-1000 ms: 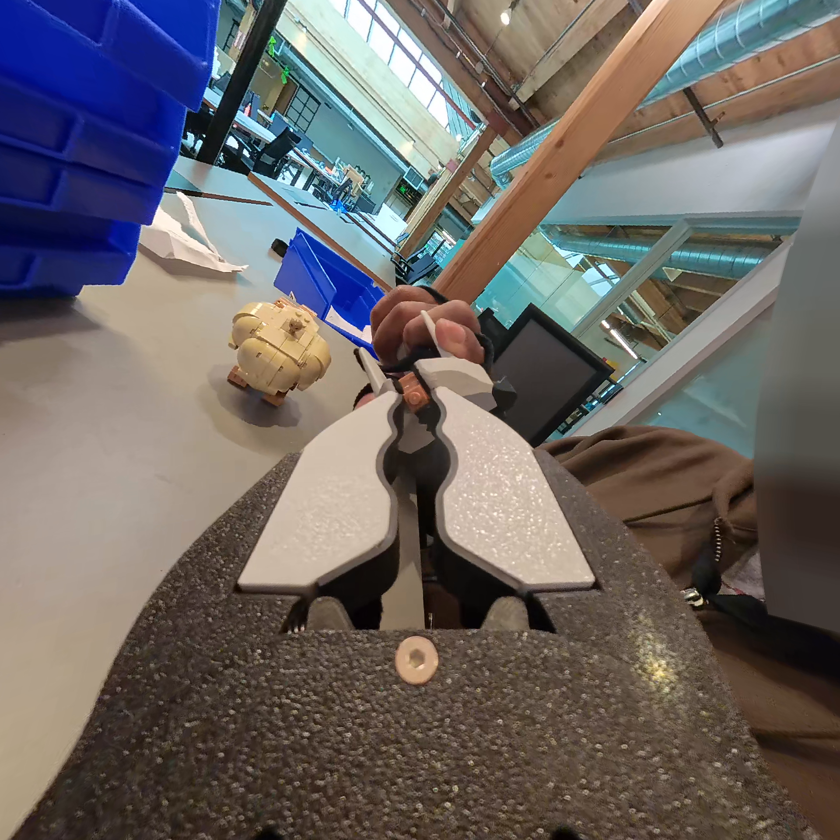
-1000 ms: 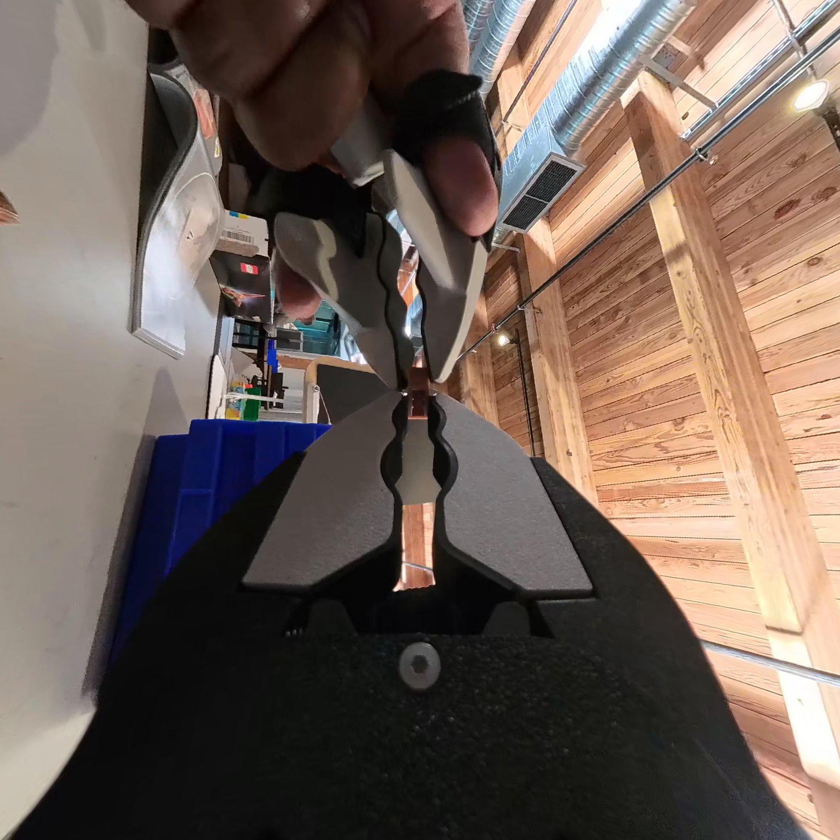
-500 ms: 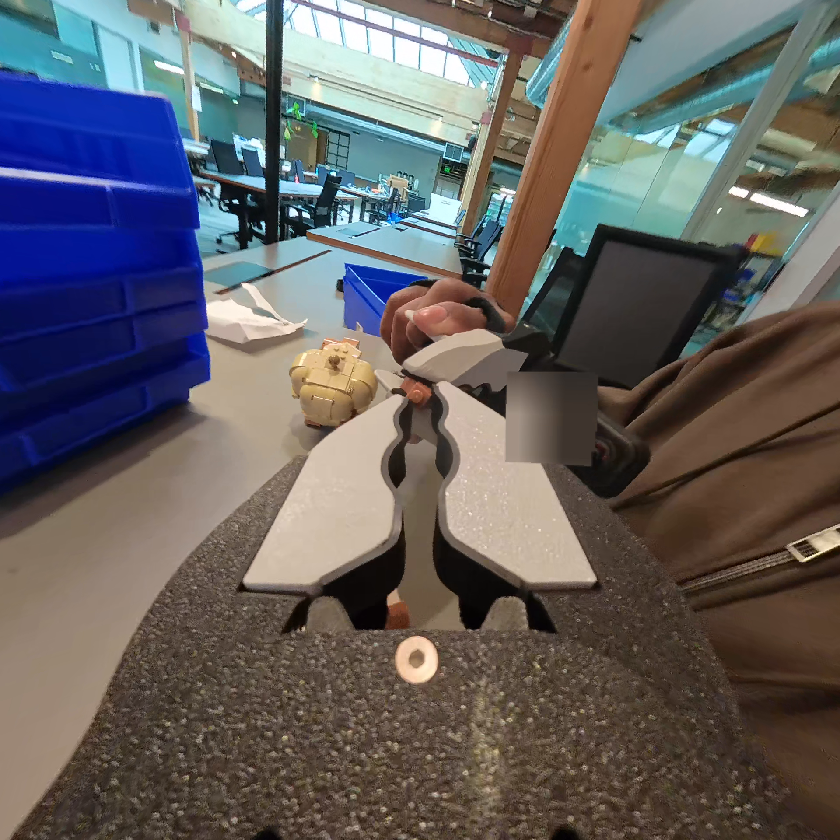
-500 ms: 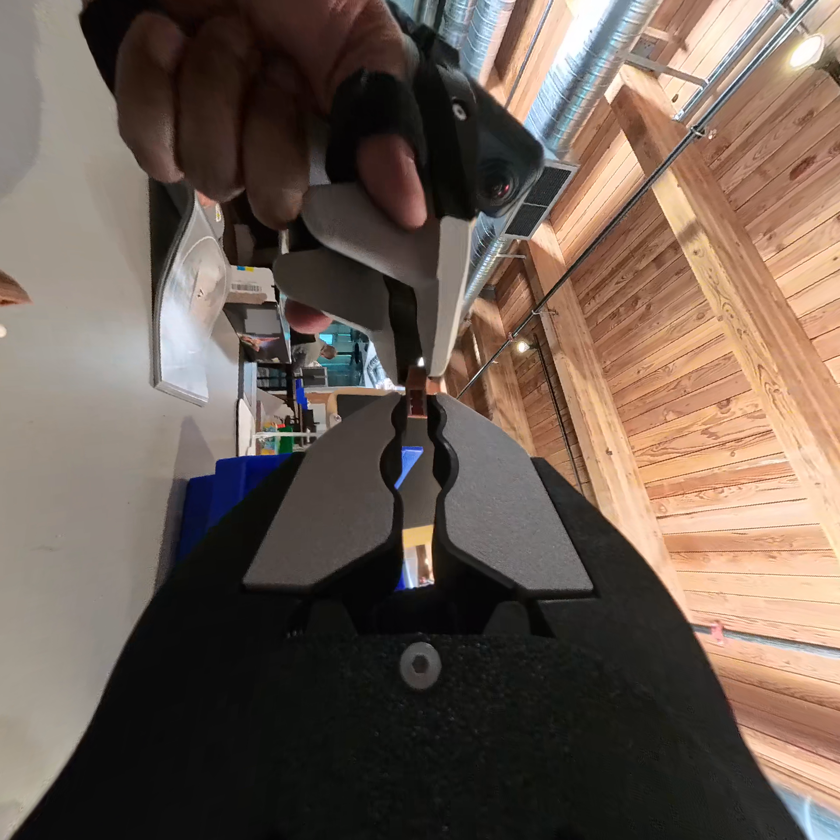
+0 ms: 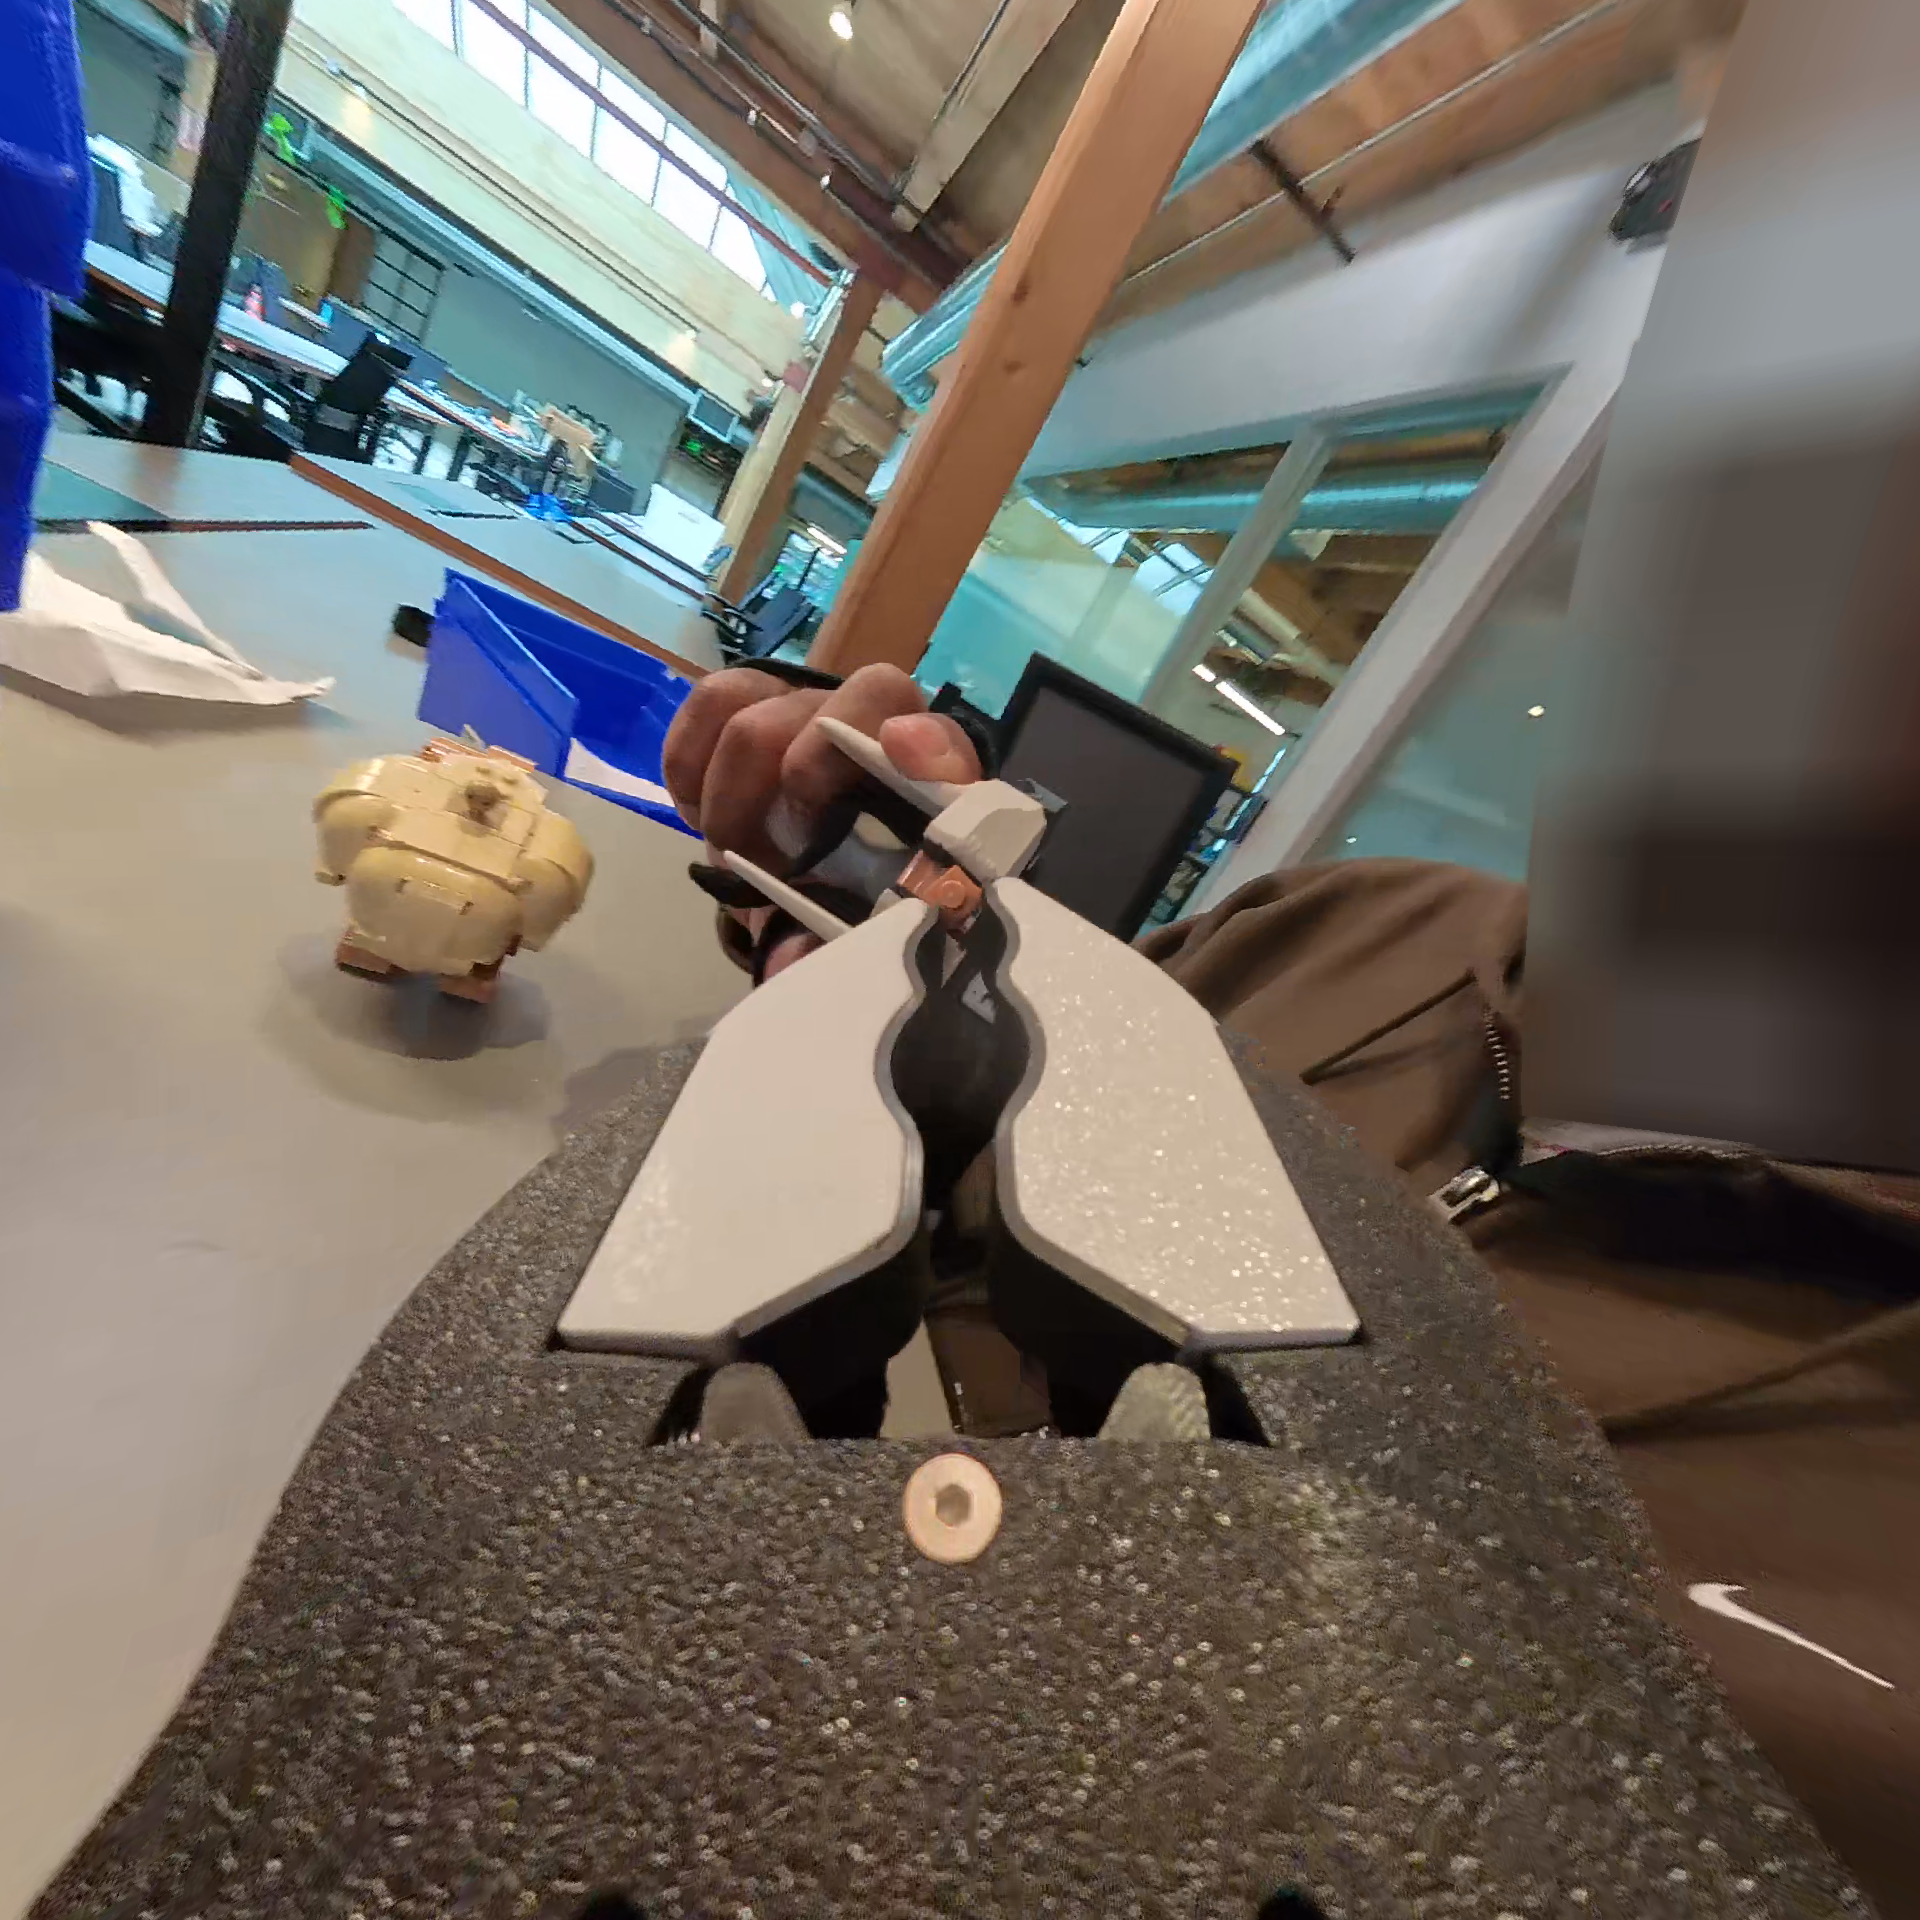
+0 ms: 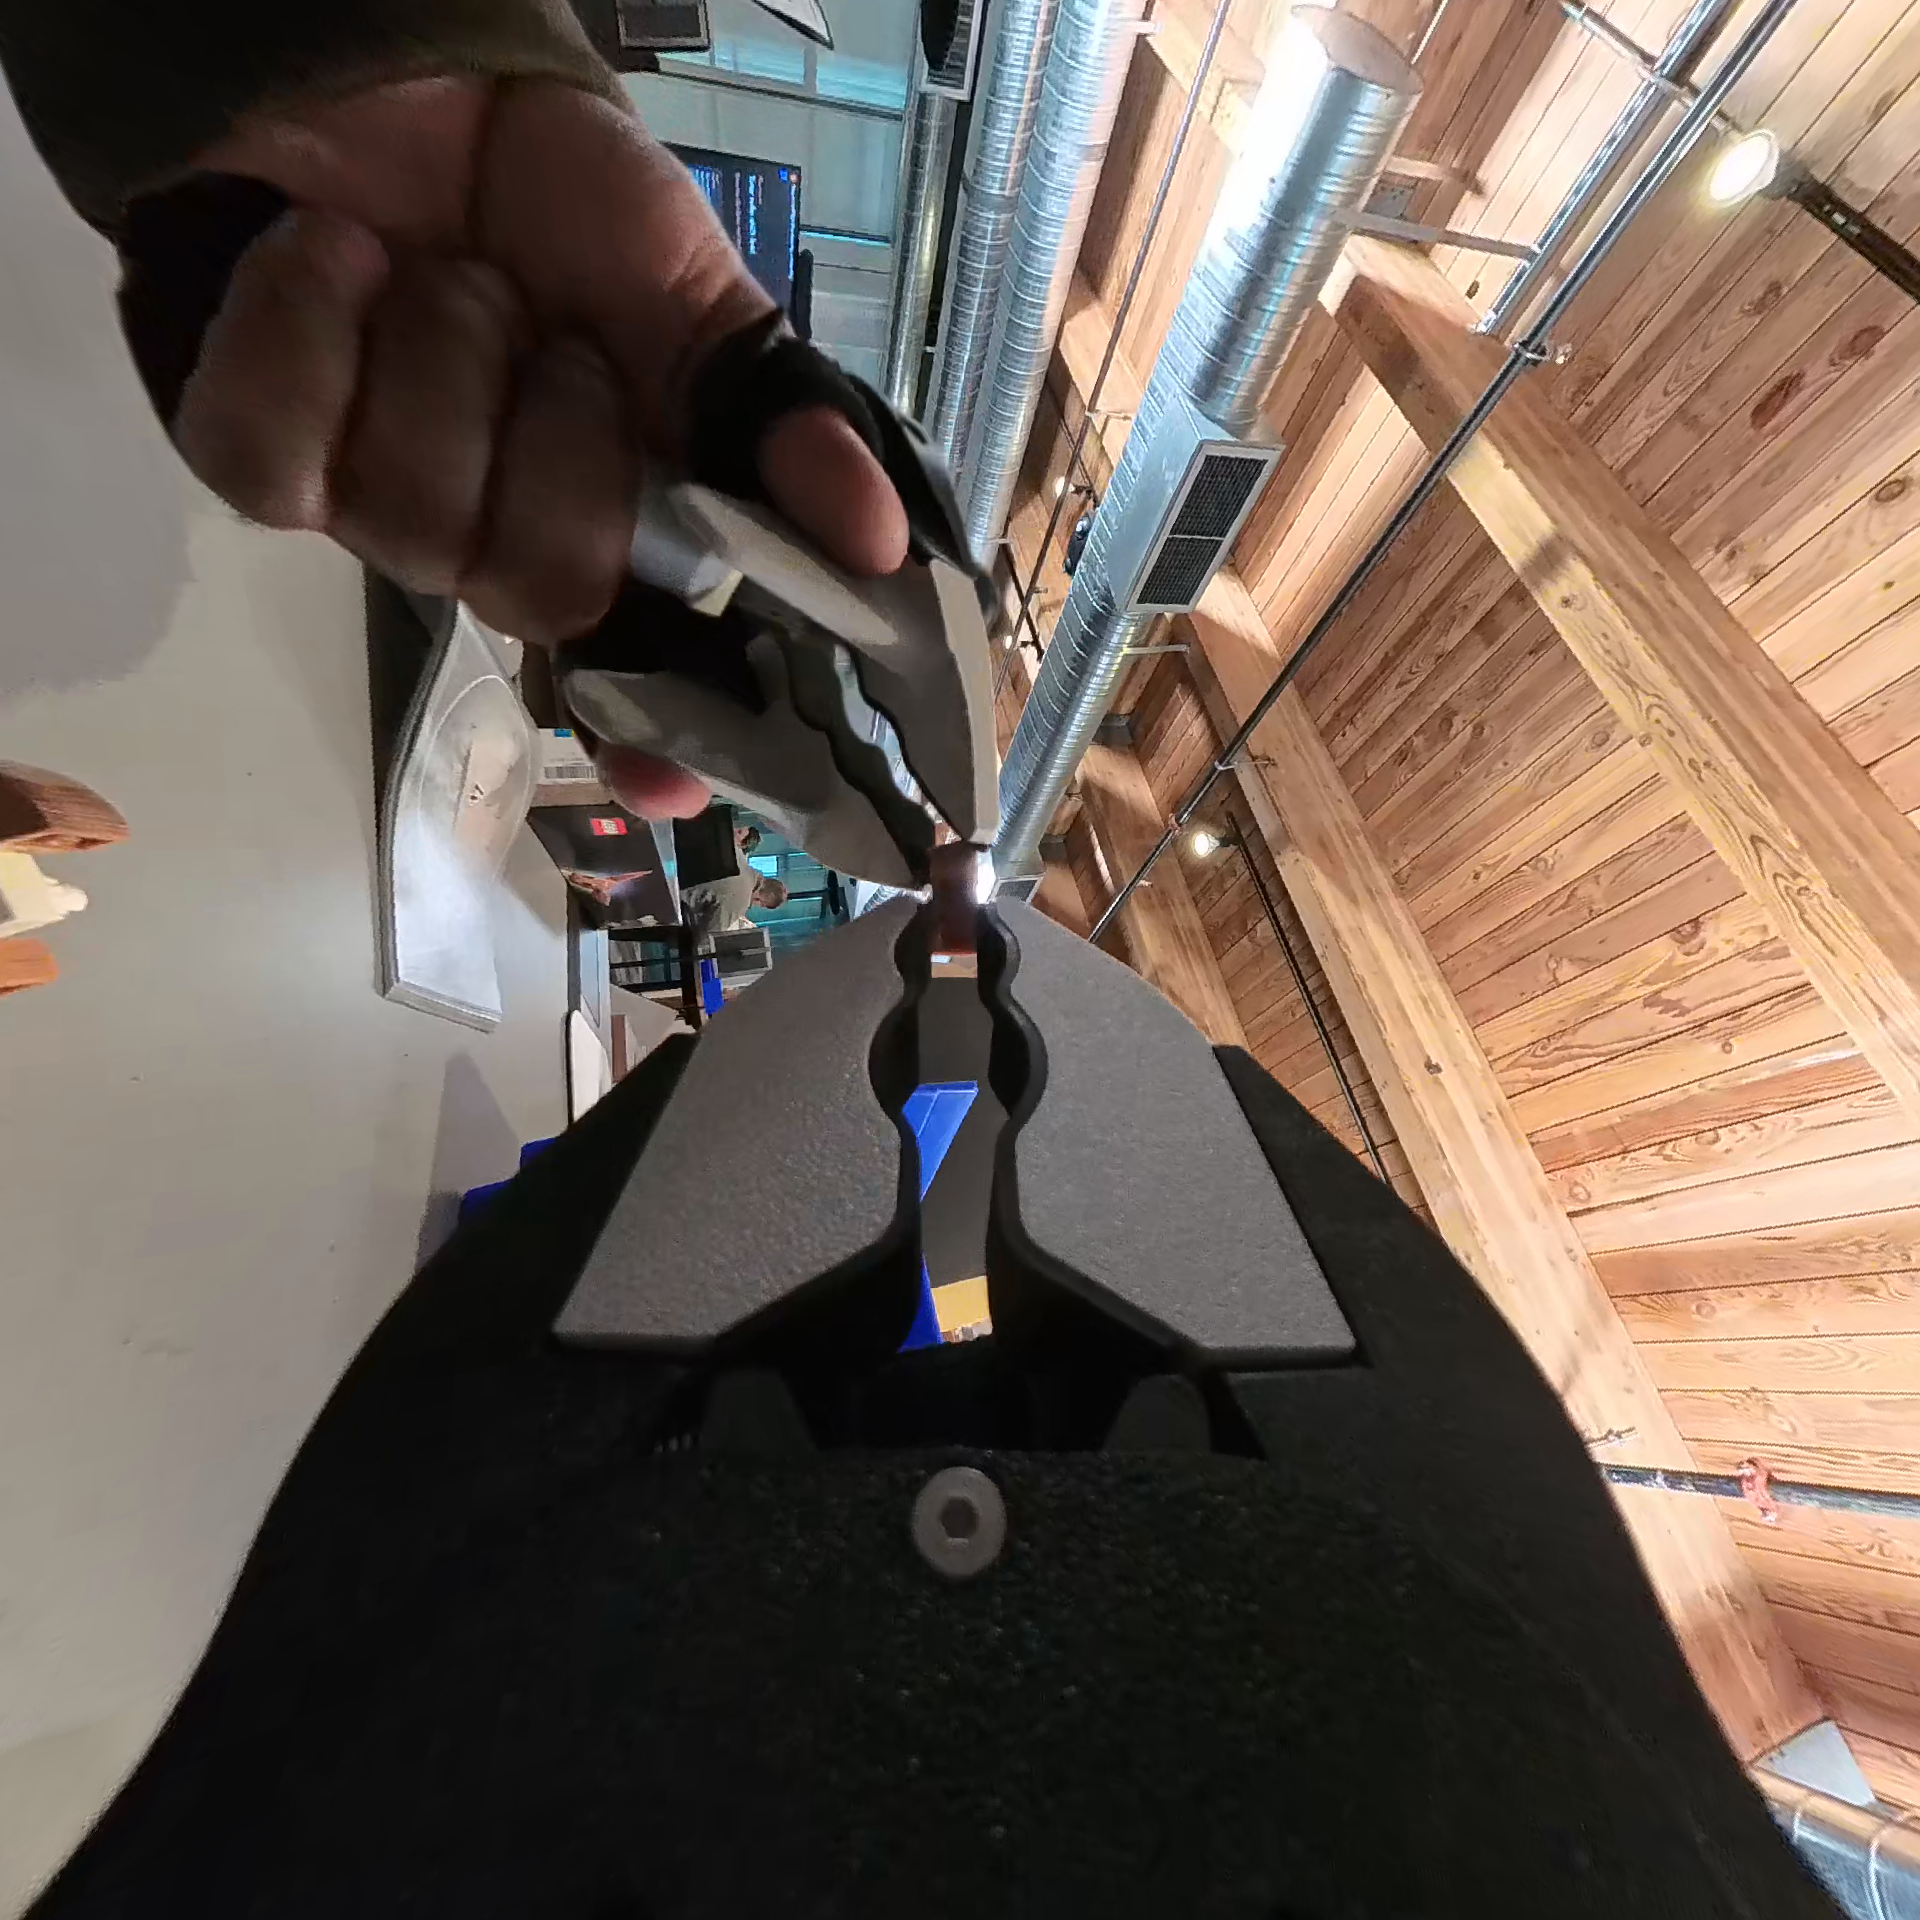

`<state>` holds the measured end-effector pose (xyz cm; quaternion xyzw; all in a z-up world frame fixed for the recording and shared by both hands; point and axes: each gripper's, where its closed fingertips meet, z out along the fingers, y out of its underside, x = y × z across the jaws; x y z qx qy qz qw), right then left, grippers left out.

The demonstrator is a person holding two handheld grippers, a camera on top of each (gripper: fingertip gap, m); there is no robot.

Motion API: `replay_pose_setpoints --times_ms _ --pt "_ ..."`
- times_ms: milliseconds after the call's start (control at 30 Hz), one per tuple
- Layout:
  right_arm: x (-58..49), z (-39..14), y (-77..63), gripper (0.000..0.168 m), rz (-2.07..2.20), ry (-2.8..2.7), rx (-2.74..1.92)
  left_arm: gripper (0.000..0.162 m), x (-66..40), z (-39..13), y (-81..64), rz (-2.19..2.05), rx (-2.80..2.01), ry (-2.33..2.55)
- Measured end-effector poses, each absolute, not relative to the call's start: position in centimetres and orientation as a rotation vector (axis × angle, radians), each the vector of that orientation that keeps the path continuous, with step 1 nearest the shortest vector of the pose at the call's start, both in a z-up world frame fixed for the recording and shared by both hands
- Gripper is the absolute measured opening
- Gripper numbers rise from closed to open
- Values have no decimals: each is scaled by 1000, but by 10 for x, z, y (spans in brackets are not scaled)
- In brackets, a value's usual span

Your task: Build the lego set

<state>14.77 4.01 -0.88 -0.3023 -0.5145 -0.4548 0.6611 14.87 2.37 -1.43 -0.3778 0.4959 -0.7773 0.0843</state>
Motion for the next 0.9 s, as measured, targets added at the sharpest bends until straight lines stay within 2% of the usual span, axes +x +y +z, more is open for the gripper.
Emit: replay_pose_setpoints --times_ms 100,467,900 --pt "148 -8 41 7 -1029 -1154 -690 7 149 -13 24 -2347 -1126 1457" --pt "145 -3 37 7 -642 -1062 -847 7 148 -7 19 -1826 -820 1535" --pt "140 1 31 8 -260 -997 -944 7 144 -1 13 -1683 -681 1520"
